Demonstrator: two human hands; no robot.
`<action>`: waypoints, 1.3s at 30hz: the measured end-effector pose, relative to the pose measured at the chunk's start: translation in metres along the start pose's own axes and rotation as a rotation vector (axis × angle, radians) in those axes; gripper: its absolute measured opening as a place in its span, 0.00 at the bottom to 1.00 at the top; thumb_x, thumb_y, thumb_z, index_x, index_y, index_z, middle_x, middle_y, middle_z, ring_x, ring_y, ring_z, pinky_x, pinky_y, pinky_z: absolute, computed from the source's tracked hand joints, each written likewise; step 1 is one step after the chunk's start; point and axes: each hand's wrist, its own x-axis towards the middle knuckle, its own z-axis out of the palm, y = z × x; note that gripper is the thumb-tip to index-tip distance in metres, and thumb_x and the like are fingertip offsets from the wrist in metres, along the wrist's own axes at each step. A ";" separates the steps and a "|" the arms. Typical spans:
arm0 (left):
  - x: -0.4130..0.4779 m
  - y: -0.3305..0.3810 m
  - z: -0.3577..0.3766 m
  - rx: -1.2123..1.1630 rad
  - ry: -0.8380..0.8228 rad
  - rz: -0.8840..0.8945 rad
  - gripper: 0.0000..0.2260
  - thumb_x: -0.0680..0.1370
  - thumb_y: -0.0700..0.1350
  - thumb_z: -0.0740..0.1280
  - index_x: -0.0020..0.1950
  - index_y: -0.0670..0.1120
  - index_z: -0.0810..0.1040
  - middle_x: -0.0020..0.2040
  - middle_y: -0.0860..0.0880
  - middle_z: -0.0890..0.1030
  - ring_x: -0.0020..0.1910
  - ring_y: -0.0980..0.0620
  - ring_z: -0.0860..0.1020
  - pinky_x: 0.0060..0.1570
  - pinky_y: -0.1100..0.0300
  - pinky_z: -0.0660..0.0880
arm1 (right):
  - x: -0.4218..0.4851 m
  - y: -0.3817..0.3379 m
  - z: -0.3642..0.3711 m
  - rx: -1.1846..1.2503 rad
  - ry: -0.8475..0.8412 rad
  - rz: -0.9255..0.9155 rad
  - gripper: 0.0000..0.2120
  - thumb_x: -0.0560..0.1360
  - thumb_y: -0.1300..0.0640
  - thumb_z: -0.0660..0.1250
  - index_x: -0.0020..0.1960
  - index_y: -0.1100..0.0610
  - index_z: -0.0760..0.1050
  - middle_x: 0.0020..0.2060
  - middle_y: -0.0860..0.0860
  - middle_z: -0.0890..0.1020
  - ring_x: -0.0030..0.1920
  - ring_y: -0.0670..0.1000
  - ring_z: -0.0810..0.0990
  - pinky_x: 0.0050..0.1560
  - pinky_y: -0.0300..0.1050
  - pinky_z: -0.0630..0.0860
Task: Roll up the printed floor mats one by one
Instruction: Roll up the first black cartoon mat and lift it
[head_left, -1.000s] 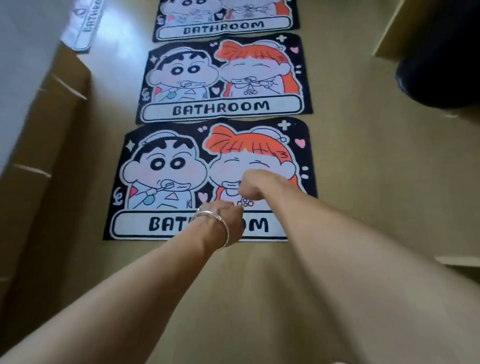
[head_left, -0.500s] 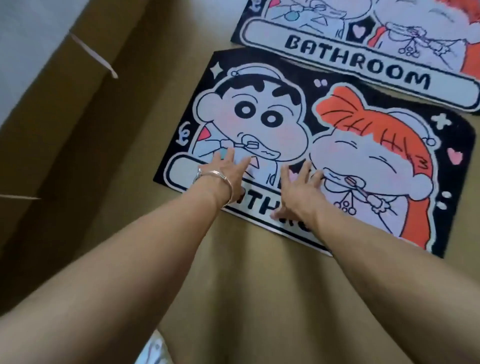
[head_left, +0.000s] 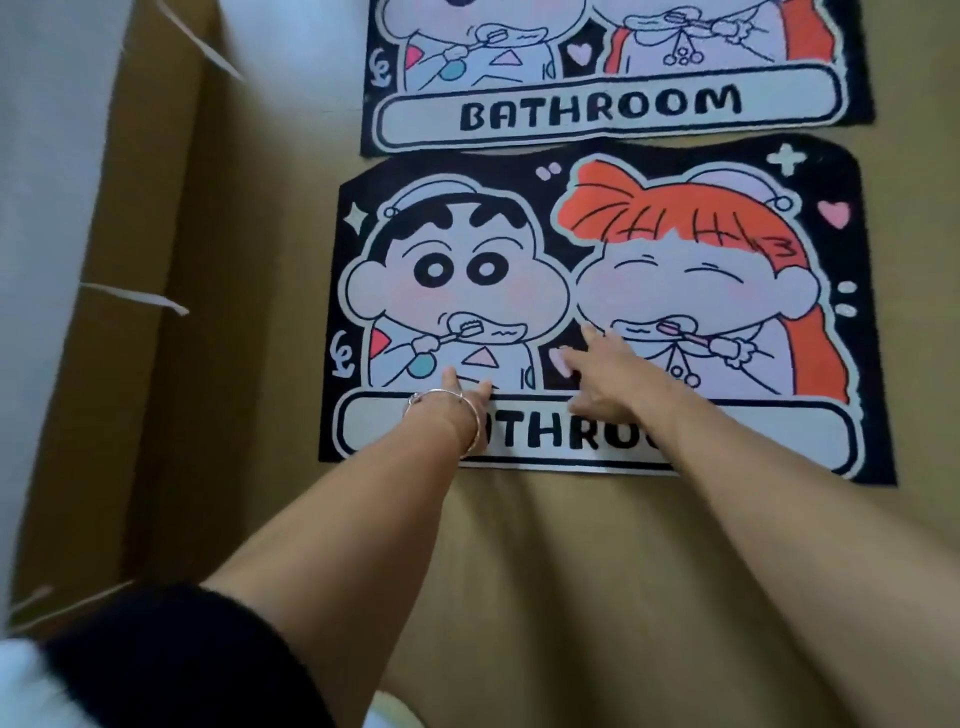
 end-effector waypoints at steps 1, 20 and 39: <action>0.001 0.000 0.002 0.009 0.022 -0.006 0.36 0.78 0.40 0.57 0.77 0.57 0.39 0.76 0.40 0.36 0.69 0.34 0.65 0.60 0.43 0.72 | -0.007 0.005 -0.001 0.075 0.029 -0.007 0.29 0.77 0.58 0.62 0.76 0.52 0.58 0.77 0.56 0.52 0.76 0.59 0.52 0.71 0.55 0.61; 0.013 -0.076 0.067 -0.806 0.539 -0.380 0.28 0.79 0.52 0.56 0.76 0.46 0.53 0.76 0.38 0.54 0.73 0.39 0.57 0.71 0.43 0.57 | -0.049 -0.010 0.092 0.436 -0.025 0.084 0.13 0.76 0.54 0.60 0.34 0.56 0.68 0.35 0.54 0.79 0.35 0.52 0.75 0.37 0.44 0.71; -0.007 -0.101 0.078 -1.065 0.386 -0.382 0.10 0.77 0.41 0.62 0.49 0.35 0.77 0.46 0.39 0.79 0.44 0.41 0.76 0.47 0.55 0.72 | -0.076 0.021 0.114 0.746 -0.057 0.082 0.12 0.77 0.50 0.60 0.36 0.53 0.67 0.31 0.49 0.70 0.31 0.49 0.68 0.40 0.45 0.68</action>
